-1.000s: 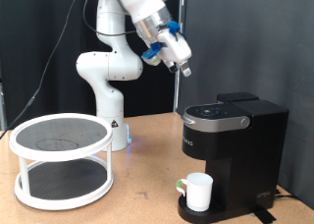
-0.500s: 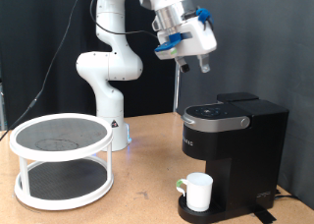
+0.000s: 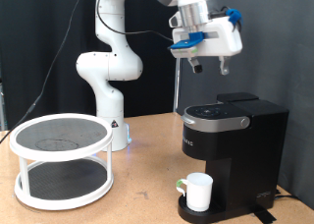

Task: Make a cup of coffee with the keurig machine

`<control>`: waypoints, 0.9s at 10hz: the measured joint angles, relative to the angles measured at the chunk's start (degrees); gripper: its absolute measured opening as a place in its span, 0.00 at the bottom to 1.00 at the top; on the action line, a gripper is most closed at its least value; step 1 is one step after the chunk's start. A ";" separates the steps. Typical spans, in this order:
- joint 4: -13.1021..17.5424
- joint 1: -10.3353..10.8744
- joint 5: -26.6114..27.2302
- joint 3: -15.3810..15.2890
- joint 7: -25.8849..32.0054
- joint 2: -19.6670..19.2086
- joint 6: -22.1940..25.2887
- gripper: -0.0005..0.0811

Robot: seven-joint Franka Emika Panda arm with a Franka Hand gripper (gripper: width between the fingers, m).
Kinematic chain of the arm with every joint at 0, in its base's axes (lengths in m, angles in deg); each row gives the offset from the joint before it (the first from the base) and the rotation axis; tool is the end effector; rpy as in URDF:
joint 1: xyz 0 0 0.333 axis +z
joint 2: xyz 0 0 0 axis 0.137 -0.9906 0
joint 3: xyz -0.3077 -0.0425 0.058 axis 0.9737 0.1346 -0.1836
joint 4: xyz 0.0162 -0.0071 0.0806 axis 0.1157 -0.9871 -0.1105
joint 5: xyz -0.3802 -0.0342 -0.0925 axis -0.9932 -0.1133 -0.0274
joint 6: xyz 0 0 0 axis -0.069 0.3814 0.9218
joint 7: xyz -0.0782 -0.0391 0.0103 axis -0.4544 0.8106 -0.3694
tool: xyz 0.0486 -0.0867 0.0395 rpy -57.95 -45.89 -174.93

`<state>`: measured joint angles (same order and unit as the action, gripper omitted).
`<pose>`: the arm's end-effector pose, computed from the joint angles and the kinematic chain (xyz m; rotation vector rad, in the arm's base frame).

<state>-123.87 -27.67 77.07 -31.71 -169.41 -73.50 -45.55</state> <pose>0.5416 0.0770 0.5338 -1.3229 2.6046 0.2158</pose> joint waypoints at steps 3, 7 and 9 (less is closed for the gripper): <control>0.39 0.14 0.11 -1.22 -0.03 -0.39 0.02 1.00; -1.85 0.16 -0.05 -1.97 -0.50 -0.33 -3.60 1.00; -3.70 0.16 -0.06 -2.28 -0.38 -0.22 -4.68 1.00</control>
<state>-127.57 -27.51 77.01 -34.00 -169.79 -73.71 -50.23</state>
